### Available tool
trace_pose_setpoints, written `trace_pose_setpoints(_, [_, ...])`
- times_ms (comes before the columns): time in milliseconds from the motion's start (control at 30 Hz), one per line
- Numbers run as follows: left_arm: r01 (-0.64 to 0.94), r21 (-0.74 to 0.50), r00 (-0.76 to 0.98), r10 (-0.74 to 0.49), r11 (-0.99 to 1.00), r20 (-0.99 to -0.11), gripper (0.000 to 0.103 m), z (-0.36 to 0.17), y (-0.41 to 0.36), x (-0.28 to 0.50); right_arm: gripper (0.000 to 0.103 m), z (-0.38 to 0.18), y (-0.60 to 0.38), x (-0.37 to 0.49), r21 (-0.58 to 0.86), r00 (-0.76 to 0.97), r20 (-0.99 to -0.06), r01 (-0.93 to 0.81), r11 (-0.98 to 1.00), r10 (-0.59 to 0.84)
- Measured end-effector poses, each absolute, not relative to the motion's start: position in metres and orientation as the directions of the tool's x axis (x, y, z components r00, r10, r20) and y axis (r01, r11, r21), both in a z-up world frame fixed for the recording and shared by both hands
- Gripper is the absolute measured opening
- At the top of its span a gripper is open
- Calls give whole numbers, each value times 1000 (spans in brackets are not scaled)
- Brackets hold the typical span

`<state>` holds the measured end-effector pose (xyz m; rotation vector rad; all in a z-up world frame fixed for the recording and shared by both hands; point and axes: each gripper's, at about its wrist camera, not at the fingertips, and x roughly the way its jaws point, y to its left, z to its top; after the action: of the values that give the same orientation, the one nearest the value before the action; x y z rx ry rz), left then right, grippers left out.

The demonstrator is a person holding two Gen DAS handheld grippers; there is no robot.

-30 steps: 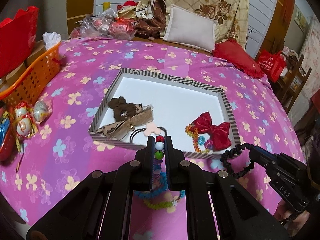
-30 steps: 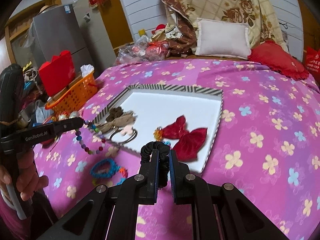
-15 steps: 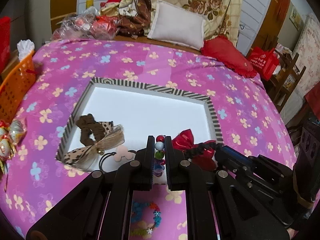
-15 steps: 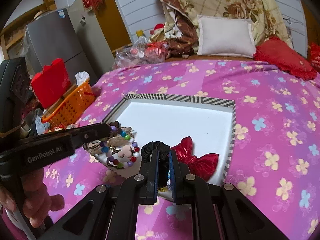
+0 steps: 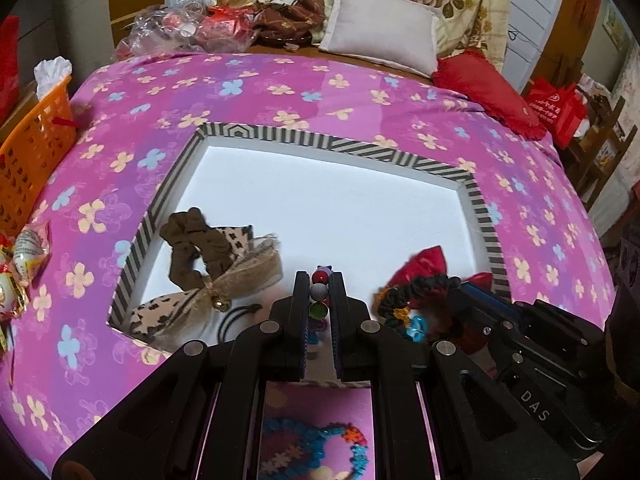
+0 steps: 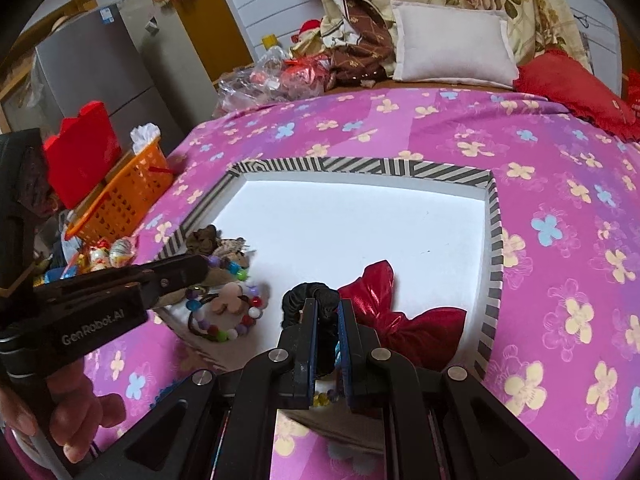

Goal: Organize jewelry
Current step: 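Lower the scrunchie beside the red bow and open the right tool while the left tool releases its bracelet, then withdraw both open tools from the tray toward the remaining bracelets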

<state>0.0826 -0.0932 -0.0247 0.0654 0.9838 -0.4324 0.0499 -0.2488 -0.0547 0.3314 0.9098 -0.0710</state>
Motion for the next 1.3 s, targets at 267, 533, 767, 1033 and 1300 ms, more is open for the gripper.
trace_pose_setpoints(267, [334, -114, 461, -268, 935, -846, 8, -43, -86, 96, 9, -73, -260, 58, 250, 580, -812, 243, 937, 66])
trace_pose_setpoints(533, [335, -85, 455, -240, 938, -857, 8, -54, -90, 97, 10, -76, -258, 59, 186, 562, -827, 234, 954, 24])
trace_pose_setpoints(767, [324, -68, 462, -220, 944, -859, 8, -57, -89, 98, 43, -68, -262, 49, 205, 589, -808, 246, 947, 22])
trace_pose_setpoints(1033, [316, -59, 471, -211, 947, -857, 36, -55, -86, 92, 52, -48, -263, 35, 205, 610, -792, 258, 944, 5])
trace_pose_setpoints(1300, [314, -16, 562, -199, 949, -803, 48, -27, -77, 64, 94, -24, -248, -3, 162, 651, -758, 259, 952, -48])
